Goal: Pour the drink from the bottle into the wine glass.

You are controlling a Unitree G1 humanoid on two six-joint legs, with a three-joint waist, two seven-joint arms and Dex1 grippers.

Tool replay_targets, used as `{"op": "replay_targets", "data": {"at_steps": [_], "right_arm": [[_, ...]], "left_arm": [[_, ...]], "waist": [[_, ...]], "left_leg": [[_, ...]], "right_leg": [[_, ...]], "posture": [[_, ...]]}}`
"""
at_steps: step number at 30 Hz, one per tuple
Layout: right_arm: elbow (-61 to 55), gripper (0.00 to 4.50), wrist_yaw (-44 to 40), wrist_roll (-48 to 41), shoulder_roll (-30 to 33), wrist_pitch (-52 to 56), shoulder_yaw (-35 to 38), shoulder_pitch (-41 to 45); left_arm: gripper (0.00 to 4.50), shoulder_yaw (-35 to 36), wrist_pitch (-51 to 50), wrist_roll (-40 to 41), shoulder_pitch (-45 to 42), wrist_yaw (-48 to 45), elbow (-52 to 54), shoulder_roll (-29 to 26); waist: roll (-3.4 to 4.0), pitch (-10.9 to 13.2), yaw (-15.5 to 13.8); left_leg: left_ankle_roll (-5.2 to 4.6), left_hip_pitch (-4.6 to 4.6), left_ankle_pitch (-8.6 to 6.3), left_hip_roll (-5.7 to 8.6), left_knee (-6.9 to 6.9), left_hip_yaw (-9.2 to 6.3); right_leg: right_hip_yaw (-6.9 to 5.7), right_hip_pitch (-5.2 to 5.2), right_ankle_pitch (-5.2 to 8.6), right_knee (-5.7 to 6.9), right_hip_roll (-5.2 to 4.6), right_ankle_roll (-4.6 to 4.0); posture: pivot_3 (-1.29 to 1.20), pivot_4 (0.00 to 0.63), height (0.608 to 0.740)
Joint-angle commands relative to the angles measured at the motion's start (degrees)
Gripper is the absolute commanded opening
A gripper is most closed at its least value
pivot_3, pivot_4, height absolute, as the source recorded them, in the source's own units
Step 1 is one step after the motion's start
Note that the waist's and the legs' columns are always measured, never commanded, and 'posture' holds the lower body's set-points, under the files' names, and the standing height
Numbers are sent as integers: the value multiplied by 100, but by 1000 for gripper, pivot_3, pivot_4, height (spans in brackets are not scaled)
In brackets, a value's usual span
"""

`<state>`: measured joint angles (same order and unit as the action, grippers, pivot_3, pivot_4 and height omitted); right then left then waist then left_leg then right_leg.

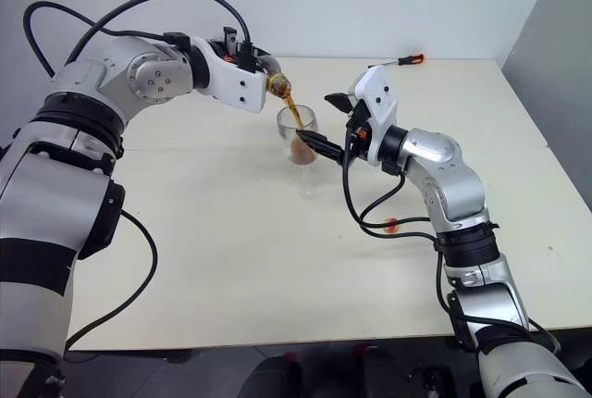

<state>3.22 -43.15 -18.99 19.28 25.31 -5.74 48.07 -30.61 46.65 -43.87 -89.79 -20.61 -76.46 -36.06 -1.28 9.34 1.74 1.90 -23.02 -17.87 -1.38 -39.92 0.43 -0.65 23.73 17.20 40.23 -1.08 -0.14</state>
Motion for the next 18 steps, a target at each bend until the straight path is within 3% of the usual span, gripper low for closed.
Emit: {"op": "replay_targets", "data": {"at_steps": [1, 18], "right_arm": [[-150, 4500, -81, -70, -12, -61, 85, 157], [-401, 4500, -169, -96, 28, 89, 57, 75]], "left_arm": [[1060, 43, 33, 27, -270, 142, 55, -117], [1060, -90, 215, -82, -308, 238, 83, -104]], "waist": [[0, 0, 0], [0, 0, 2]], "left_leg": [[0, 0, 0, 0, 0, 1], [0, 0, 0, 0, 0, 9]], "right_leg": [[0, 0, 0, 0, 0, 0], [1, 9, 0, 11, -1, 0]], "posture": [[0, 150, 740], [0, 150, 740]]}}
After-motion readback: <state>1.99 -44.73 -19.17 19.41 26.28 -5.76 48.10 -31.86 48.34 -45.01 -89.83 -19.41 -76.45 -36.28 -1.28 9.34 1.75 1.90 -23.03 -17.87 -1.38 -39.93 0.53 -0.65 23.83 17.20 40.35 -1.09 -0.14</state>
